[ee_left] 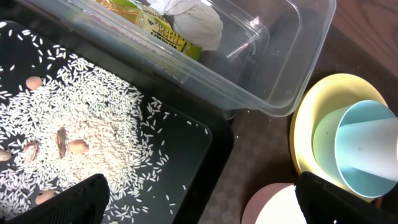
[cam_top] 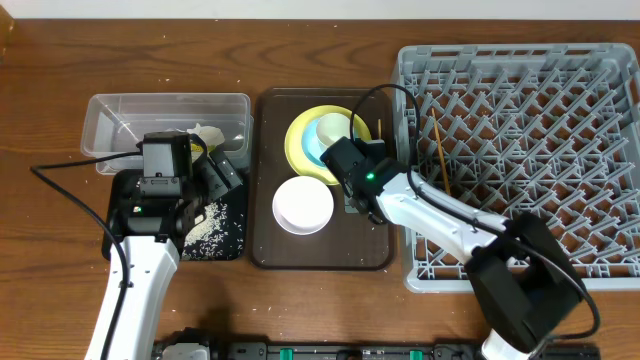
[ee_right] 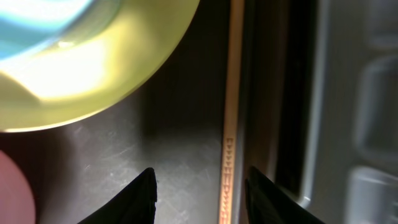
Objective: Sort waste into correct bins and load items into the dishwasher rack
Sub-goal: 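Return right gripper to remaining chopstick on brown tray, then close right gripper on second wooden chopstick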
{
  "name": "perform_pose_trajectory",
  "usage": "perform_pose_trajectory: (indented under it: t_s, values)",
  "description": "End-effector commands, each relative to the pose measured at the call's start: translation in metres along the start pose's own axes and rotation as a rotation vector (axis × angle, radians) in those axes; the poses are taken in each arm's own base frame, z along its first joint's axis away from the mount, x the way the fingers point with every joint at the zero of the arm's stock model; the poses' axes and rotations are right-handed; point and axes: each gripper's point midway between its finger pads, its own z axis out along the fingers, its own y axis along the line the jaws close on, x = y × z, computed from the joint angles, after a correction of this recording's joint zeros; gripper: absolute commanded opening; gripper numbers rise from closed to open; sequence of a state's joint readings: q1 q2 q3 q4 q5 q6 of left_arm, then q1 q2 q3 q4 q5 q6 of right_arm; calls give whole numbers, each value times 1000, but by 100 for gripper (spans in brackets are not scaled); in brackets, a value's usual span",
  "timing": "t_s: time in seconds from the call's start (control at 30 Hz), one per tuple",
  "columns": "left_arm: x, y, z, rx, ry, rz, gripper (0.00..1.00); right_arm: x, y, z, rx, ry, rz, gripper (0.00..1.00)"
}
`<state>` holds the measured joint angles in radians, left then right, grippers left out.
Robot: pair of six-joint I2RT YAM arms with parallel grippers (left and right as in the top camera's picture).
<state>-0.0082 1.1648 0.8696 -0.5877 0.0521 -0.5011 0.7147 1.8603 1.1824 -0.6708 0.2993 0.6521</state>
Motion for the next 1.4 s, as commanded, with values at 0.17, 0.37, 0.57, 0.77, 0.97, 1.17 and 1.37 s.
perform_pose_trajectory:
  t_s: [0.17,0.37,0.57,0.77,0.97,1.17,1.37]
  values:
    - [-6,0,-2,-6,-14,-12,98,1,-8,15,-58,84,113,44]
    - [-6,0,-2,-7,-14,-12,98,-1,-11,16,-74,101,150,45]
    - [-6,0,-2,-7,-14,-12,98,5,-10,21,-72,125,173,45]
    - [-6,0,-2,-7,-14,-12,98,16,-2,36,-92,179,174,45]
    - [-6,0,-2,-7,-14,-12,98,17,8,37,-139,195,176,42]
    - [-6,0,-2,-7,-14,-12,98,17,7,37,-138,196,177,34]
    - [-6,0,-2,-7,-14,-12,98,17,7,37,-137,197,178,26]
